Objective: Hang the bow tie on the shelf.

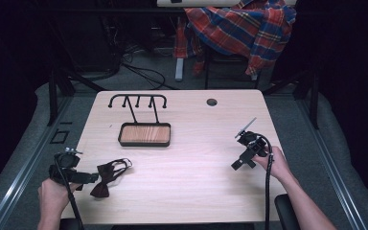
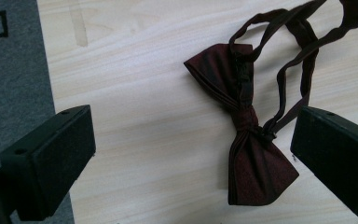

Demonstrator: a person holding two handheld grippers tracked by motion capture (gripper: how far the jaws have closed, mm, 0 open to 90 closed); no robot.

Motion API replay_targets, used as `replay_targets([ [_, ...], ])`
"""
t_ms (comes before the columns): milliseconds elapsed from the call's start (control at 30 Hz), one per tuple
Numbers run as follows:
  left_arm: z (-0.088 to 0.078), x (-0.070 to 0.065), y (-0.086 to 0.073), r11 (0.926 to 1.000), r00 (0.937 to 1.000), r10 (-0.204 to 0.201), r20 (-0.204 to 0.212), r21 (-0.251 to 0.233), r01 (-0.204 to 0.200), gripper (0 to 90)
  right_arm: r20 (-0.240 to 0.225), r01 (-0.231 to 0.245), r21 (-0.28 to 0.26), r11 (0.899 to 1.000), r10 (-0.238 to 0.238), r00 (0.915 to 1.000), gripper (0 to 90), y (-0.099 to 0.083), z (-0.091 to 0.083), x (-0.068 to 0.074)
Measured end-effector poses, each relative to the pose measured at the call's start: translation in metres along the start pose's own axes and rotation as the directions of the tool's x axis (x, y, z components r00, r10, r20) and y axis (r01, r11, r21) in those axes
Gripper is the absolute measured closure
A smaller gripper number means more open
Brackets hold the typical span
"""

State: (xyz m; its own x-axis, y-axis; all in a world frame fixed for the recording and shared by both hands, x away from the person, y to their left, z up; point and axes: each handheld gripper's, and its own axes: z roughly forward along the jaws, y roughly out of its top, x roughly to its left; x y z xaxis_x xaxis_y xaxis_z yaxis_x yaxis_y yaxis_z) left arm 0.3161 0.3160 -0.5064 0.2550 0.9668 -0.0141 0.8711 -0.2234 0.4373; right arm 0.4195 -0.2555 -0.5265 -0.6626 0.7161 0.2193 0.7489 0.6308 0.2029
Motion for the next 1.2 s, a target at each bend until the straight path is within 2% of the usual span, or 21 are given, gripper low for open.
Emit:
replay_targets([
  [67, -0.001, 0.000, 0.000, 0.9999, 1.0000, 0.000, 0.003, -0.017, 0.000, 0.0, 0.002, 0.008, 0.005, 1.000, -0.008, 1.0000, 12.1, 0.000, 0.000, 0.000],
  [133, -0.001, -0.001, 0.000, 0.9999, 1.0000, 0.004, 0.003, -0.016, -0.003, 0.0, -0.002, -0.004, -0.010, 1.000, 0.004, 1.0000, 12.2, 0.000, 0.001, 0.001],
  [267, 0.000, -0.002, 0.000, 1.0000, 1.0000, 0.000, -0.005, 0.004, 0.000, 0.0, -0.002, -0.005, -0.011, 1.000, 0.005, 1.0000, 12.4, 0.000, 0.001, 0.001],
  [433, 0.000, -0.003, 0.000, 1.0000, 1.0000, -0.002, 0.002, -0.003, 0.002, 0.0, 0.006, 0.016, 0.020, 1.000, -0.016, 0.9999, 12.7, 0.001, 0.000, 0.001],
  [600, -0.001, -0.007, 0.002, 0.9997, 0.9998, 0.020, -0.004, -0.011, -0.020, 0.0, 0.007, 0.012, 0.016, 1.000, -0.012, 0.9999, 12.7, 0.001, 0.000, 0.001],
  [633, -0.001, -0.009, 0.003, 0.9996, 0.9998, 0.018, 0.006, -0.021, -0.018, 0.0, 0.003, -0.004, -0.005, 1.000, 0.004, 1.0000, 12.8, 0.000, 0.002, 0.002],
  [667, -0.001, -0.009, 0.003, 0.9997, 0.9997, 0.013, 0.022, -0.022, -0.013, 0.0, 0.005, 0.002, 0.004, 1.000, -0.002, 1.0000, 12.9, 0.000, 0.002, 0.001],
  [733, -0.001, -0.010, 0.004, 0.9996, 0.9995, 0.012, 0.028, -0.025, -0.011, 0.0, 0.002, -0.004, -0.001, 1.000, 0.004, 1.0000, 12.9, 0.000, 0.002, 0.002],
  [833, -0.001, -0.013, 0.005, 0.9994, 0.9992, 0.020, 0.035, -0.030, -0.019, 0.0, 0.000, 0.011, 0.014, 1.000, -0.011, 0.9999, 13.0, 0.001, 0.002, 0.002],
  [967, -0.001, -0.018, 0.008, 0.9987, 0.9985, 0.040, 0.038, -0.032, -0.039, 0.0, -0.008, 0.000, 0.003, 1.000, 0.000, 1.0000, 13.0, 0.000, 0.003, 0.002],
  [1100, -0.002, -0.023, 0.010, 0.9978, 0.9982, 0.040, 0.045, -0.054, -0.038, 0.0, 0.000, 0.017, 0.025, 1.000, -0.017, 0.9999, 13.1, 0.001, 0.002, 0.002],
  [1200, -0.002, -0.028, 0.012, 0.9962, 0.9972, 0.060, 0.045, -0.066, -0.057, 0.0, -0.001, 0.014, 0.021, 1.000, -0.014, 0.9999, 13.1, 0.001, 0.003, 0.002],
])
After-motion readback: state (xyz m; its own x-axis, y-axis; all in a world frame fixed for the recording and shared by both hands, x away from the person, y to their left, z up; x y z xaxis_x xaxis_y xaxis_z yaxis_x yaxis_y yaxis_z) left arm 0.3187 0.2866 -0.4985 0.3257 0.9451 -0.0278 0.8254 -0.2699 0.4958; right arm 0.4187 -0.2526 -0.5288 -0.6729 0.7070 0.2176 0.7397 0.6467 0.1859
